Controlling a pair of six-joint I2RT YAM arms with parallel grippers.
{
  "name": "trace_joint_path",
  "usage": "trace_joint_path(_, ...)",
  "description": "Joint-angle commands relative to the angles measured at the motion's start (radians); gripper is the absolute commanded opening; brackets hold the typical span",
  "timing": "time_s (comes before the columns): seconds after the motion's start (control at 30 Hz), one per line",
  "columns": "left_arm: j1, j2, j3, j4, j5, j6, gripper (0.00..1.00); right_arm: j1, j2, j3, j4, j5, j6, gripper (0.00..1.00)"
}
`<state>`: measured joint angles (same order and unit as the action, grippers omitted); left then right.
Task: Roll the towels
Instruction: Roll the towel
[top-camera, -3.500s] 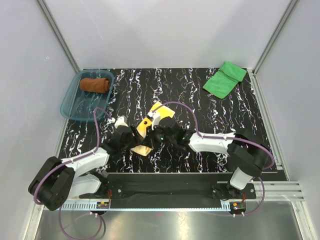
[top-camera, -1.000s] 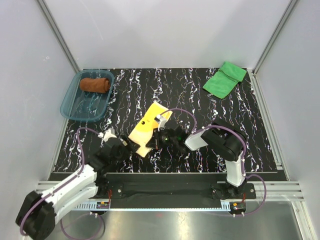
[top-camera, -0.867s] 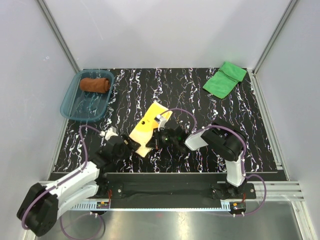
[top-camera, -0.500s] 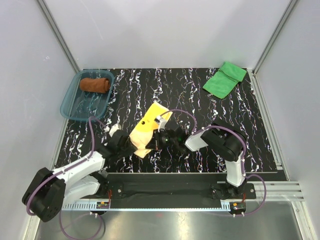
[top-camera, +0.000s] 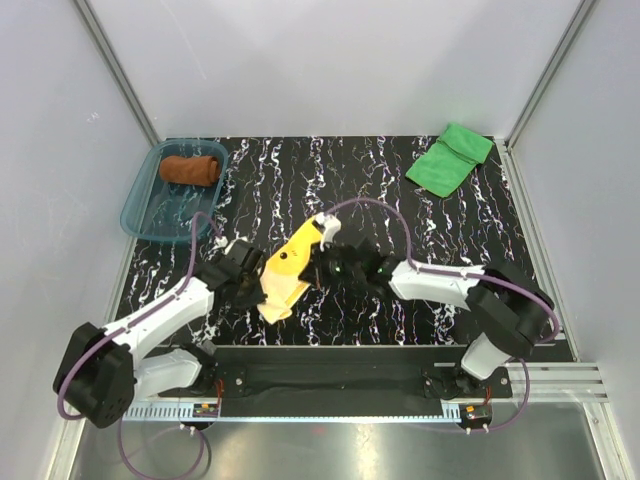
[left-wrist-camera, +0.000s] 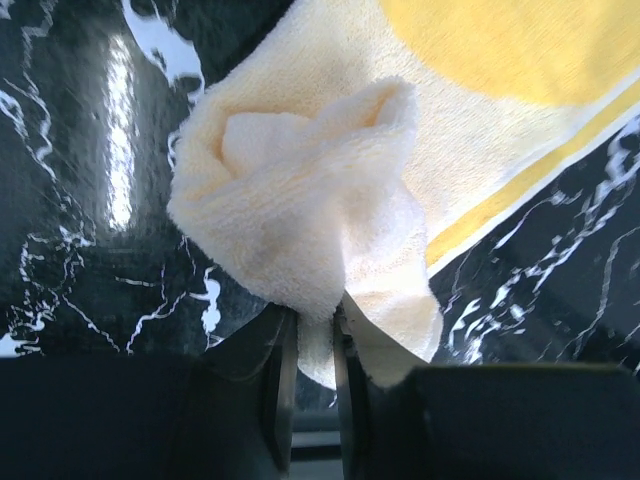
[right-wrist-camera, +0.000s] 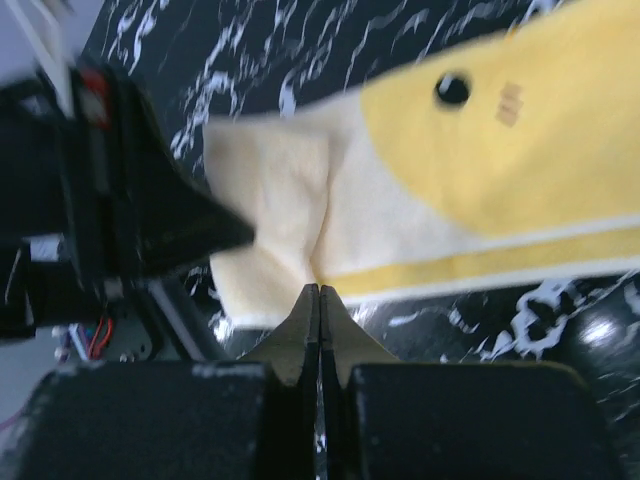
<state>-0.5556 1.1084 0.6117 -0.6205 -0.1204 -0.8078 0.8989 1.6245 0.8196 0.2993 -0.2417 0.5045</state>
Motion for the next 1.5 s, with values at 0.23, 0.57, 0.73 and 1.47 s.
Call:
trace_joint_path(0.23, 0.071, 0.057, 0.052, -0.073, 0.105, 0.085, 0.20, -0.100, 0.294, 0.320, -0.201, 0.062, -0.135, 0.00)
trace_joint_path(0.57, 0.131, 0.168, 0.192, -0.177, 0.166, 0.237, 0.22, -0.100, 0.374, 0.211, -0.112, 0.058, -0.072, 0.00)
trace_joint_path(0.73, 0.140, 0.300, 0.266, -0.252, 0.147, 0.344, 0.21, -0.101, 0.344, 0.121, -0.152, 0.097, -0.015, 0.00)
trace_joint_path(1.47, -0.133, 0.672, 0.569, -0.533, -0.436, 0.056, 0.13, -0.069, -0.001, 0.007, -0.448, 0.170, 0.195, 0.00)
